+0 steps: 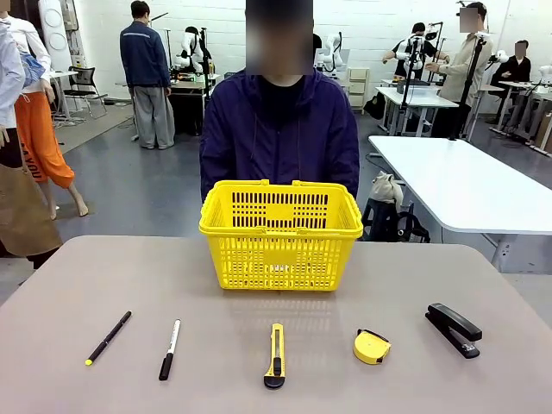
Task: Place the items the person wants into the basket.
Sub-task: Pick up the item the person points to and place it in the Market Basket.
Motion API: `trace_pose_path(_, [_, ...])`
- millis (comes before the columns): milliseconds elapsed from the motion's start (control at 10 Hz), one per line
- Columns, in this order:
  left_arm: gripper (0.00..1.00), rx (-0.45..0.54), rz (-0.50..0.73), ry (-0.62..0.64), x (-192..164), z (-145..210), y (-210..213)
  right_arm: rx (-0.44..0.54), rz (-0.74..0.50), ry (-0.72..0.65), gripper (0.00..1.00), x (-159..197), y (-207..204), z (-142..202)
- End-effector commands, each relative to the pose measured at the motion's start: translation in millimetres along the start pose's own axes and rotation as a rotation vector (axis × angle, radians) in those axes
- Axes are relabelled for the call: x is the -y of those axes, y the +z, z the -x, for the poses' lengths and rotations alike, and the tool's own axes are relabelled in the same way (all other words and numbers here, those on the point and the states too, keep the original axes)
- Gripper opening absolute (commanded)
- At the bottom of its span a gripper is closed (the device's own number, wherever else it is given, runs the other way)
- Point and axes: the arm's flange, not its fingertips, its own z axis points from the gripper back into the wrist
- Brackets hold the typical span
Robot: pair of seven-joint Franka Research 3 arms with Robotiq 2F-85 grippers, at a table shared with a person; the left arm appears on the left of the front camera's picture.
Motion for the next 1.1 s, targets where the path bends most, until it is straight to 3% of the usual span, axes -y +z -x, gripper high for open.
trace_pose_path(0, [1.0, 0.045, 0.017, 0.05, -14.7, 13.7, -1.7, 0.0, -0.026, -0.027, 1.0, 2.2, -8.0, 7.9])
trace_pose_path(200, [1.0, 0.01, -0.002, 0.07, -22.1, 18.1, -3.3, -0.041, -0.018, -0.034, 1.0, 2.2, -16.5, 2.1])
trace_pose_path(300, [1.0, 0.025, 0.003, 0.065, -16.2, 14.8, 5.2, 0.005, -0.01, -0.04, 1.0, 6.1, -2.0, 7.1])
trace_pose_path(1000, [1.0, 0.025, 0.003, 0.065, -16.2, 14.8, 5.2, 0.005, -0.01, -0.04, 1.0, 6.1, -2.0, 7.1])
